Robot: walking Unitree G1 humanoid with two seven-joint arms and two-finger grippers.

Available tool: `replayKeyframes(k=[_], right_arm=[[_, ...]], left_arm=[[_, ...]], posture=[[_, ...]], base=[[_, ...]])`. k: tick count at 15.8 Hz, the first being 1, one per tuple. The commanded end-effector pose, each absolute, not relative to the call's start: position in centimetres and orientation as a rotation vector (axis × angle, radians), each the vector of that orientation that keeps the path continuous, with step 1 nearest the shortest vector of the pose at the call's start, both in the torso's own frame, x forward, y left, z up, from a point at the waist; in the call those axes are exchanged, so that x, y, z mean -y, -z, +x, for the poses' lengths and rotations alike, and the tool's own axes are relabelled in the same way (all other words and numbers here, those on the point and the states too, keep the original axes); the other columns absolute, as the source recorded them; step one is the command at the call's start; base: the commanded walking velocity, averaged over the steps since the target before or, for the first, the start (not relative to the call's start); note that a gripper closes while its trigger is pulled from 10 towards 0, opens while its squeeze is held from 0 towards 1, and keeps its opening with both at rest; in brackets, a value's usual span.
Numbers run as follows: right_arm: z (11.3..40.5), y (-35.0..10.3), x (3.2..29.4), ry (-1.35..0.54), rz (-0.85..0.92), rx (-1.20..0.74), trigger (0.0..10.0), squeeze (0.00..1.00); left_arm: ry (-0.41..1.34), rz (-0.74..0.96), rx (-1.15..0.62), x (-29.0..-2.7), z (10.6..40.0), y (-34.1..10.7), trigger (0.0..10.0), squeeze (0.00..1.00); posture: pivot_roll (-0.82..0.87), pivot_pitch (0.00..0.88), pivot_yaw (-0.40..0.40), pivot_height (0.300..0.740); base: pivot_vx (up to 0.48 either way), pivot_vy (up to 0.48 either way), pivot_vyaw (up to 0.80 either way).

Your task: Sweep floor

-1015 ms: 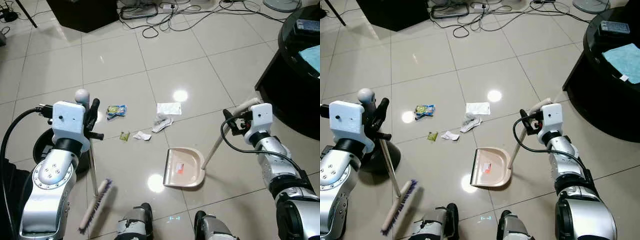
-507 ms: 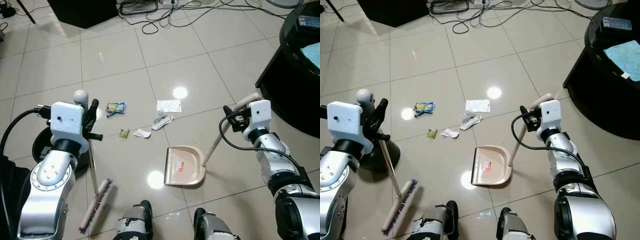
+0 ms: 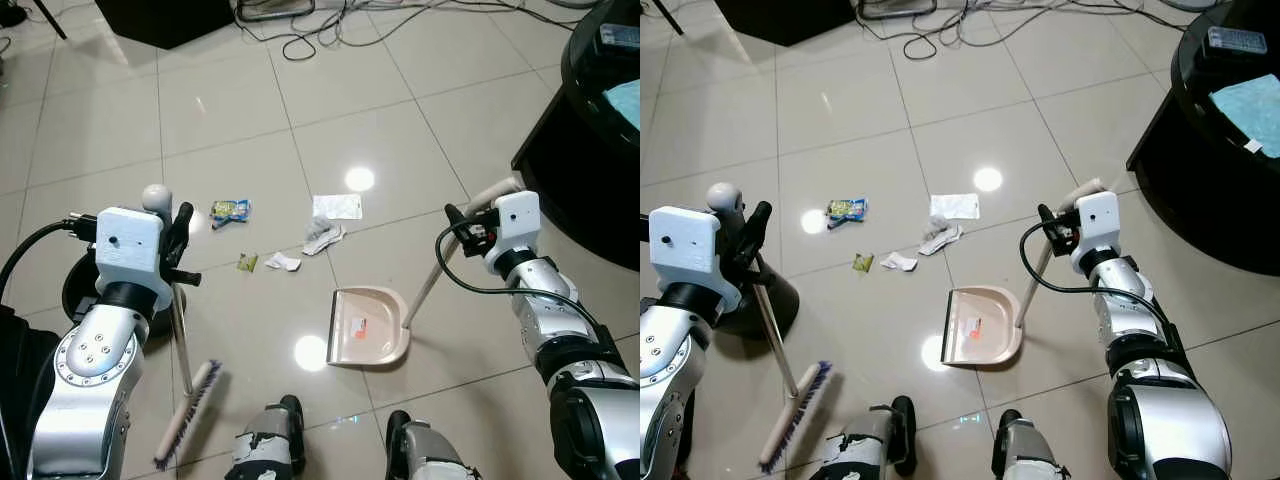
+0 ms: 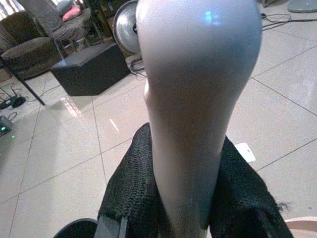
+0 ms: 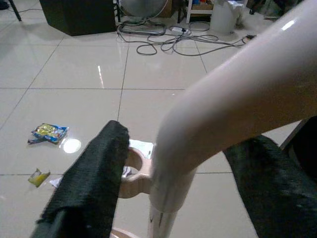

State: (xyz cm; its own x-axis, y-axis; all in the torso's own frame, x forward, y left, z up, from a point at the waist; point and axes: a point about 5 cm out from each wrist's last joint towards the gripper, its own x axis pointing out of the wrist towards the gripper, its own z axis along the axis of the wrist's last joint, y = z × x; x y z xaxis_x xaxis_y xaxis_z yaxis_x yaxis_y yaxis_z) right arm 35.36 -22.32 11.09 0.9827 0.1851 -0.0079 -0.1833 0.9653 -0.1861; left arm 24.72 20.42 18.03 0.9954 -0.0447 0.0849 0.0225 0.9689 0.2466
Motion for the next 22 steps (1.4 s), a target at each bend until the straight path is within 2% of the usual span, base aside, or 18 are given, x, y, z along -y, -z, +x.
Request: replayKeyframes(k=[1, 2, 3, 4, 5, 12, 13, 15, 18, 19, 20, 21, 22], right_arm=[[34.5, -9.0, 22.2, -0.203, -0.200, -0.084, 1.7, 0.00], [34.4, -8.9, 22.2, -0.198, -0.194, -0.084, 0.0, 0.00], [34.4, -8.9, 22.2, -0.198, -0.193, -0.084, 0.0, 0.00], [34.4, -8.8, 22.1, -0.187, -0.188, -0.077, 8.5, 0.00], [34.4, -8.9, 22.0, -0.178, -0.181, -0.065, 10.0, 0.00], [33.6, -8.0, 21.8, -0.167, -0.161, -0.052, 10.0, 0.00], [33.5, -8.0, 21.9, -0.162, -0.161, -0.052, 10.0, 0.55], [33.5, -8.0, 22.0, -0.154, -0.156, -0.050, 10.0, 1.00], [33.3, -7.8, 21.9, -0.182, -0.154, -0.067, 10.0, 1.00], [33.3, -7.7, 21.8, -0.198, -0.163, -0.071, 10.0, 0.95], [33.3, -7.7, 21.8, -0.205, -0.165, -0.074, 10.0, 0.65], [33.3, -7.8, 21.9, -0.217, -0.163, -0.082, 10.0, 0.00], [33.4, -8.0, 22.1, -0.237, -0.173, -0.089, 10.0, 0.00]], left_arm=[[0.025, 0.277, 0.108, -20.9, 24.3, -18.5, 10.0, 0.00], [0.024, 0.276, 0.109, -20.9, 24.4, -18.5, 10.0, 0.00], [0.023, 0.276, 0.109, -20.9, 24.5, -18.5, 10.0, 0.00], [0.023, 0.275, 0.112, -21.0, 24.6, -18.5, 10.0, 0.00], [0.023, 0.270, 0.116, -21.0, 24.7, -18.6, 10.0, 0.00], [0.033, 0.244, 0.135, -20.3, 25.4, -18.5, 10.0, 0.00], [0.032, 0.243, 0.136, -20.3, 25.5, -18.5, 10.0, 0.00], [0.031, 0.243, 0.138, -20.3, 25.5, -18.5, 10.0, 0.00], [0.031, 0.234, 0.132, -20.4, 25.2, -18.4, 10.0, 0.00], [0.033, 0.230, 0.128, -20.4, 25.2, -18.3, 10.0, 0.00], [0.034, 0.228, 0.127, -20.3, 25.2, -18.3, 10.0, 0.00], [0.034, 0.226, 0.128, -20.3, 25.2, -18.4, 10.0, 0.00], [0.033, 0.222, 0.130, -20.3, 25.2, -18.4, 10.0, 0.00]], posture=[[0.24, 0.304, 0.090, 0.740], [0.23, 0.293, 0.089, 0.740], [0.23, 0.293, 0.089, 0.740], [0.22, 0.286, 0.089, 0.740], [0.21, 0.275, 0.086, 0.740], [0.20, 0.226, 0.080, 0.740], [0.19, 0.218, 0.077, 0.740], [0.19, 0.217, 0.076, 0.740], [0.19, 0.211, 0.072, 0.740], [0.19, 0.209, 0.071, 0.740], [0.19, 0.208, 0.071, 0.740], [0.19, 0.210, 0.071, 0.740], [0.19, 0.211, 0.070, 0.740]], base=[[0.000, 0.000, 0.00], [0.000, 0.000, 0.00], [0.000, 0.000, 0.00], [0.000, 0.000, 0.00], [0.000, 0.000, 0.00], [0.000, 0.000, 0.00], [0.000, 0.000, 0.00], [0.000, 0.000, 0.00], [0.000, 0.000, 0.00], [0.000, 0.000, 0.00], [0.000, 0.000, 0.00], [0.000, 0.000, 0.00], [0.000, 0.000, 0.00]])
